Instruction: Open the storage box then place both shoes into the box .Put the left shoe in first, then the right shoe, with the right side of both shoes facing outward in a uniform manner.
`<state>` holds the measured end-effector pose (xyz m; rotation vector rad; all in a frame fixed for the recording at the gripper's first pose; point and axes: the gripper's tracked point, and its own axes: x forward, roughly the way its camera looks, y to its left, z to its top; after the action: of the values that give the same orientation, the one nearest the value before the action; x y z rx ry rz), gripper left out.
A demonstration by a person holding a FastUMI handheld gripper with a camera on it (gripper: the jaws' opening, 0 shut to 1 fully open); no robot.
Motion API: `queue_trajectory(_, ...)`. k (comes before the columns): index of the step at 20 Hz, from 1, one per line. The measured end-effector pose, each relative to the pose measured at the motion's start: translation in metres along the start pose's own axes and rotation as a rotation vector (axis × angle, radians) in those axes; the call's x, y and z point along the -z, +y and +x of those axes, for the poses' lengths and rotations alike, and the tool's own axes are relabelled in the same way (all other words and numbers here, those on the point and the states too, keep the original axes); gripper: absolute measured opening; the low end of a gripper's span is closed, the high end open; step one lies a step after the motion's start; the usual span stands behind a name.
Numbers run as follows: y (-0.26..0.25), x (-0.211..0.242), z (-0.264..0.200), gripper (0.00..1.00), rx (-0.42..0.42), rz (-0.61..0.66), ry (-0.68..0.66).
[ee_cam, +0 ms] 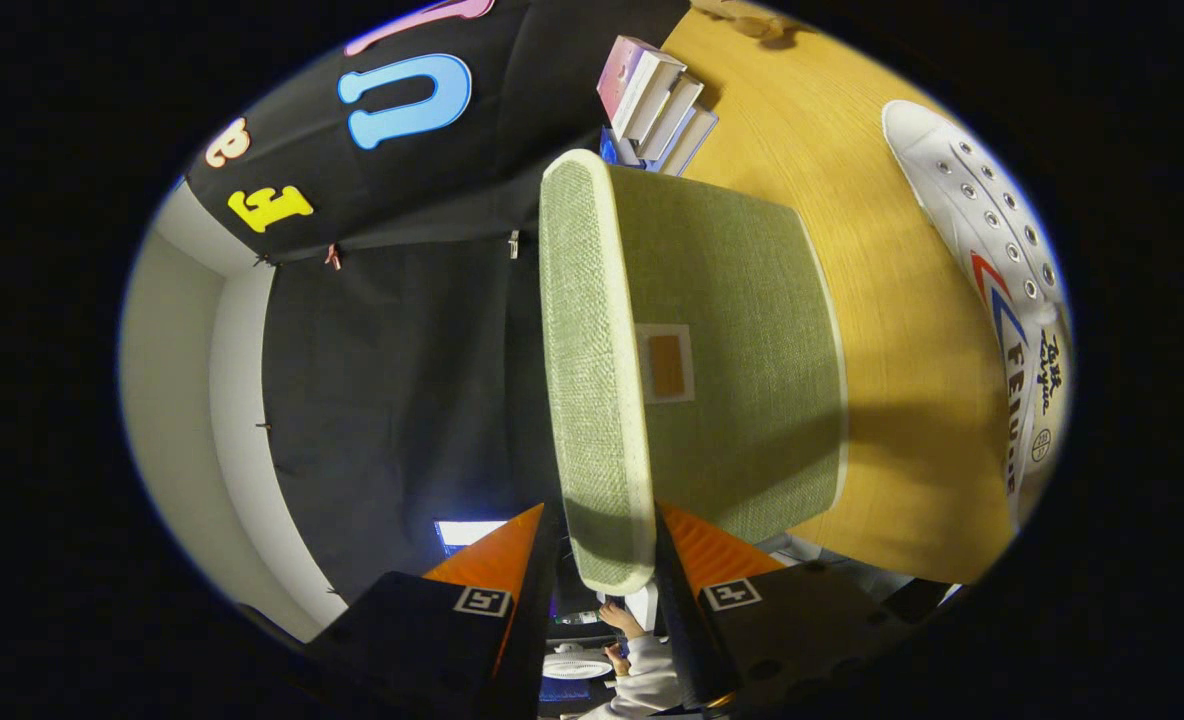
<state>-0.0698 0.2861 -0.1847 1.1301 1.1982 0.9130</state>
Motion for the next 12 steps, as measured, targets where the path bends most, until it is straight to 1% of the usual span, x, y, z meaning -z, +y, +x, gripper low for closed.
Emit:
queue_trajectory(2, -0.002, -0.005, 0.007, 0.27, 0.032, 0.005, -0.034)
queue_trajectory(3, 0.005, -0.001, 0.007, 0.13, 0.023, 0.006, -0.028)
queue_trajectory(4, 0.009, 0.001, 0.007, 0.13, 0.02, 0.0, -0.02)
queue_trajectory(5, 0.011, -0.005, 0.003, 0.09, 0.027, -0.019, -0.032)
queue_trajectory(6, 0.014, -0.001, 0.006, 0.05, 0.044, -0.05, -0.028)
queue_trajectory(7, 0.017, 0.007, 0.014, 0.05, 0.05, -0.064, -0.027)
queue_trajectory(8, 0.026, 0.004, 0.005, 0.05, 0.046, -0.071, -0.021)
queue_trajectory(12, 0.068, 0.003, 0.012, 0.05, 0.054, -0.14, -0.018)
